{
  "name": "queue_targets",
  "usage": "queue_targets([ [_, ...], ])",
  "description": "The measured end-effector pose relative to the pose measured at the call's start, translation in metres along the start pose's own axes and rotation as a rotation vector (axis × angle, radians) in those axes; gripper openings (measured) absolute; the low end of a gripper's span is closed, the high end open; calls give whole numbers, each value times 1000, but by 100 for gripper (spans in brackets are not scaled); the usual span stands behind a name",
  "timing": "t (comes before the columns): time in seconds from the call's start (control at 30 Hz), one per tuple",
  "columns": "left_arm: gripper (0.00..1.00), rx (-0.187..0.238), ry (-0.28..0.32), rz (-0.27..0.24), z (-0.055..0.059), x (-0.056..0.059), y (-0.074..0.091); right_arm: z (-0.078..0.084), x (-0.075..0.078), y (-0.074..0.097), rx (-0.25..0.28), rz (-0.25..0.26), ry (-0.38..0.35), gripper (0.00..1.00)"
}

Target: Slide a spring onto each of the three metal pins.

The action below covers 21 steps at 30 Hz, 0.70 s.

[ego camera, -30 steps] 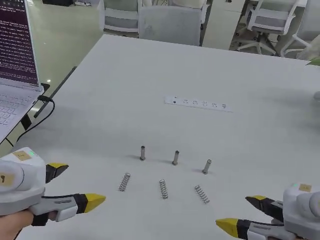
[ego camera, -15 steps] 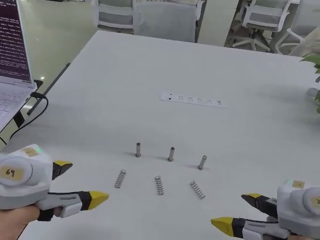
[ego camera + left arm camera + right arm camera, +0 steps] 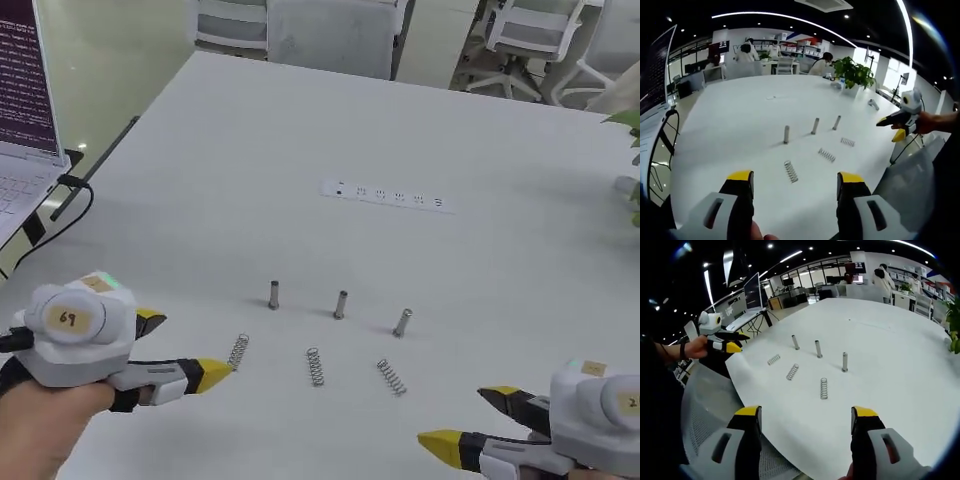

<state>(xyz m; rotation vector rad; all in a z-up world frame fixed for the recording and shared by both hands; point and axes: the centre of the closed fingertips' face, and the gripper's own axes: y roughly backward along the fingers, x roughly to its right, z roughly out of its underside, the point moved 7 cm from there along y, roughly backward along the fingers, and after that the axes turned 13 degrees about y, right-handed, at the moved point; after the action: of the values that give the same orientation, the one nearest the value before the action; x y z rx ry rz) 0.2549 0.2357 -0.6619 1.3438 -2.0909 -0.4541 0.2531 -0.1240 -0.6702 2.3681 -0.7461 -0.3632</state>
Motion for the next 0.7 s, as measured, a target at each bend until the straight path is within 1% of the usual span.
queue_targets([
  [0.27,60,-17,16,-16,3,-7,-10,-1,0,-2,-6,-5,3,72],
  [0.37,57,-29,26,-27,6,-9,-16,-1,-1,-3,-7,-8,4,71],
  [0.6,51,-57,42,-33,11,-10,-31,-1,-2,-3,-10,-12,9,71],
  [0.7,47,-60,51,-30,11,-9,-37,0,-1,-2,-12,-10,11,71],
])
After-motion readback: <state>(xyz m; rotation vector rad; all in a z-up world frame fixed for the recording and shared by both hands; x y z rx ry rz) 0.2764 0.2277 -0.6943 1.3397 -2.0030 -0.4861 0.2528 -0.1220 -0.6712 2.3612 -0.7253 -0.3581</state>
